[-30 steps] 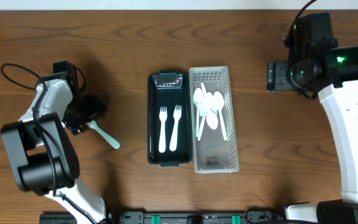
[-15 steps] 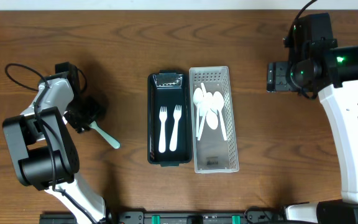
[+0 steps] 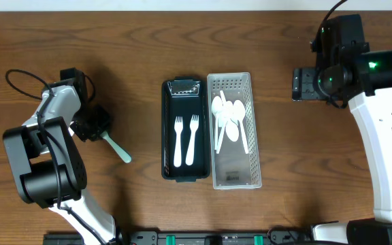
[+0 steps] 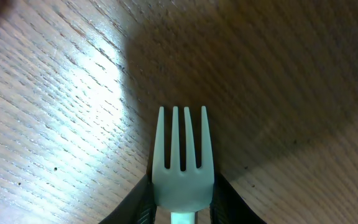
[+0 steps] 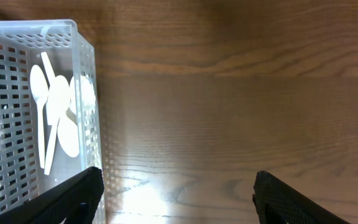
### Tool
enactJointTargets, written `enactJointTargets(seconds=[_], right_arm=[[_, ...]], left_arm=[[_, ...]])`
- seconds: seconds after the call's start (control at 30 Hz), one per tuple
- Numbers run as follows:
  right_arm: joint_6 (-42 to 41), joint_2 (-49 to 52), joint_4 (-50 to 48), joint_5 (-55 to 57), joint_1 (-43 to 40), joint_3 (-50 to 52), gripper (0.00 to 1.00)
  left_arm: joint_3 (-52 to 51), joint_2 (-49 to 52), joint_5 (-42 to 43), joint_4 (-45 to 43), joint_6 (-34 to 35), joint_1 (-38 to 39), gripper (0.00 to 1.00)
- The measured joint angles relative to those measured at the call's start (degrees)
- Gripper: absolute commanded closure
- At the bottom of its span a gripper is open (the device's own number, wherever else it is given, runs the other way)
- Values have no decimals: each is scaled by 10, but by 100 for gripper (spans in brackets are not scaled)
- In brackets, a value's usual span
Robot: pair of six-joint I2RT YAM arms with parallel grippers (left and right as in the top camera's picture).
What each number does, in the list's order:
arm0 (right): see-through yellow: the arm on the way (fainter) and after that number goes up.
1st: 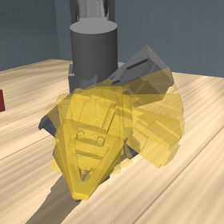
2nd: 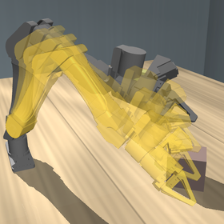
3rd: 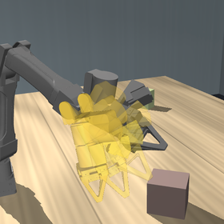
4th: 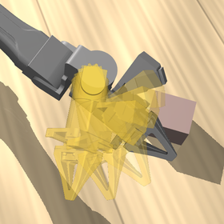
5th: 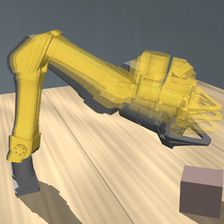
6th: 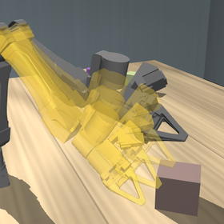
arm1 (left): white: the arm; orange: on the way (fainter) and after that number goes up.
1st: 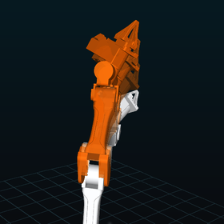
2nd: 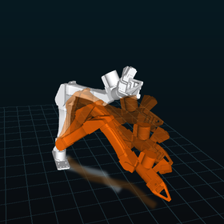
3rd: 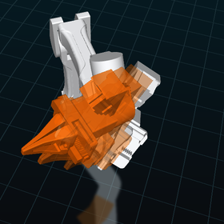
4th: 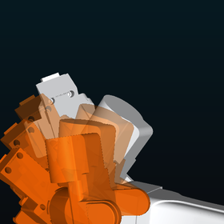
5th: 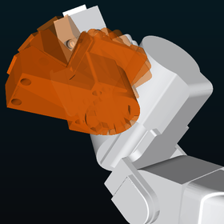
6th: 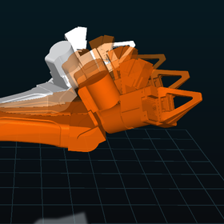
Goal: Pack container
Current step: 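Place the mint-green fork into the dark tray and release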
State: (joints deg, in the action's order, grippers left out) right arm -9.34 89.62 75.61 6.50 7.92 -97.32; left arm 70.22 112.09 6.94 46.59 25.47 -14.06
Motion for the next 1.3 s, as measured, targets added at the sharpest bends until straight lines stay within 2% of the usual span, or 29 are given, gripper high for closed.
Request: enactJointTargets(seconds=[0.17,0.37,0.6,0.73,1.0,1.17,1.3], right_arm=[[0,0,0,0,0,0,19],[0,0,0,0,0,0,19],[0,0,-2,0,0,0,19],[0,0,-3,0,0,0,19],[0,0,-3,0,0,0,19],[0,0,-3,0,0,0,19],[2,0,-3,0,0,0,19]], left_arm=[[6,0,0,14,-9,0,90],[47,-37,-1,88,-26,32,90],[104,-198,0,101,-31,177,89],[108,-241,4,101,-30,272,89],[107,-184,4,84,-30,378,89],[107,-110,4,71,-30,405,89],[107,-56,4,70,-30,410,83]])
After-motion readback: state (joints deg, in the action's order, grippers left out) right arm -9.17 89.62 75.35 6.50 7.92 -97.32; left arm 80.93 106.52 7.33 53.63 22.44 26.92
